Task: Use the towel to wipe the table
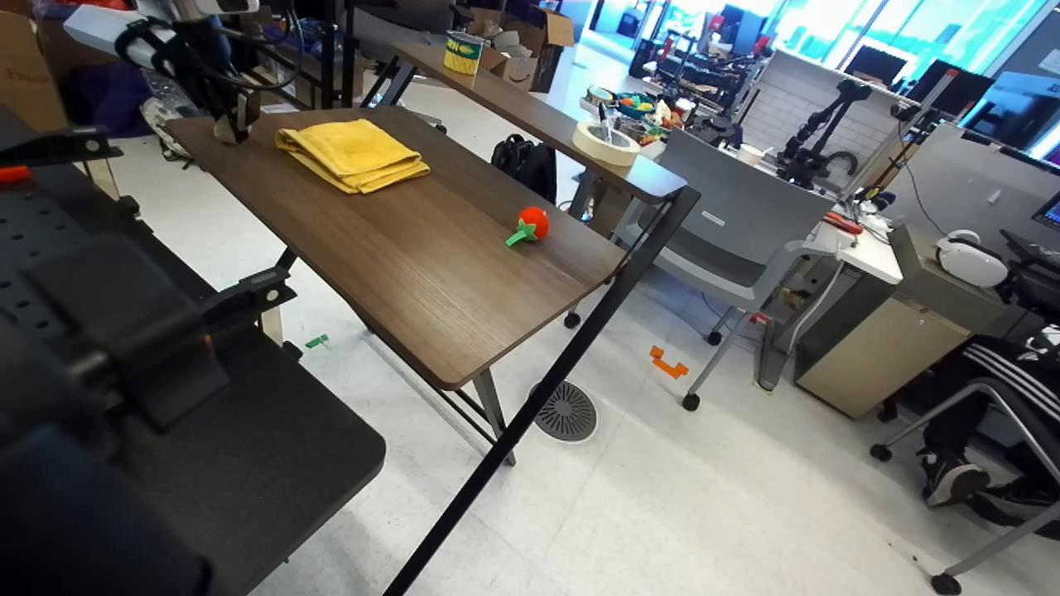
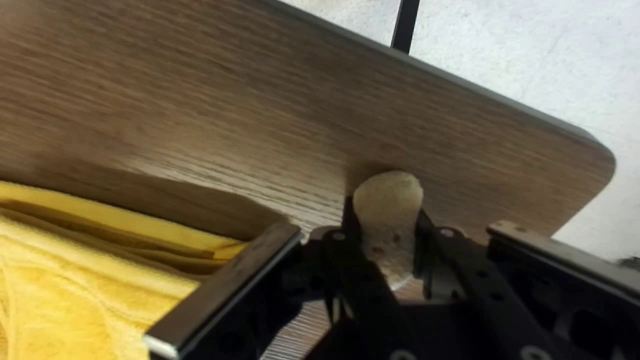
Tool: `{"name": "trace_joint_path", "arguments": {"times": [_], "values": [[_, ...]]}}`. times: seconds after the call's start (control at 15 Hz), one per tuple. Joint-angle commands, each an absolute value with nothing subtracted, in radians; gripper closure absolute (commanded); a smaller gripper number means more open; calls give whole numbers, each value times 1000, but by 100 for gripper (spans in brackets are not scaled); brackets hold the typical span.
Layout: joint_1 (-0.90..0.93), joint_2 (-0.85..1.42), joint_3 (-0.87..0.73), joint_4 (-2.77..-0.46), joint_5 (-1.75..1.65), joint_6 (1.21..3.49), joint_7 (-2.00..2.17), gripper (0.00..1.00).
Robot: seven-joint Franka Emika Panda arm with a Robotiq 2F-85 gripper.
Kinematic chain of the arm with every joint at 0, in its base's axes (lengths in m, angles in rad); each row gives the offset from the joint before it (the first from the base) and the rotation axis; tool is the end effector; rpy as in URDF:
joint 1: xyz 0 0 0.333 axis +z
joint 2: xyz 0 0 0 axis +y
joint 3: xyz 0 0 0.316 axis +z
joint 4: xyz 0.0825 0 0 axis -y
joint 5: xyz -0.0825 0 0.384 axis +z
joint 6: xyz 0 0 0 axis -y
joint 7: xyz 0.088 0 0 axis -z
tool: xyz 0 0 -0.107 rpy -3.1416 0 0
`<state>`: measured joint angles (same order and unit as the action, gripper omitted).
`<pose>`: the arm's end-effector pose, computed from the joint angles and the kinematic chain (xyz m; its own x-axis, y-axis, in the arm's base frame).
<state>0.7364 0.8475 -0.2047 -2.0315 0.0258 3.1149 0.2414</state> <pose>0.5076 0.2929 0.0571 0.8992 0.3422 0.2726 0.3325 -0.9395 0.0827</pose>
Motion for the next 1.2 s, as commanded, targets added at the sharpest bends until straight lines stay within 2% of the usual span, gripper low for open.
{"name": "trace_joint_path", "arguments": {"times": [0.0, 0.47, 0.8, 1.13], "values": [[740, 874, -218, -1992, 33, 3075, 254, 51], [691, 798, -238, -2014, 22, 3036, 244, 2], [570, 758, -292, -1960, 76, 3072, 312, 0], [515, 905, -433, -1800, 120, 3100, 443, 0]]}}
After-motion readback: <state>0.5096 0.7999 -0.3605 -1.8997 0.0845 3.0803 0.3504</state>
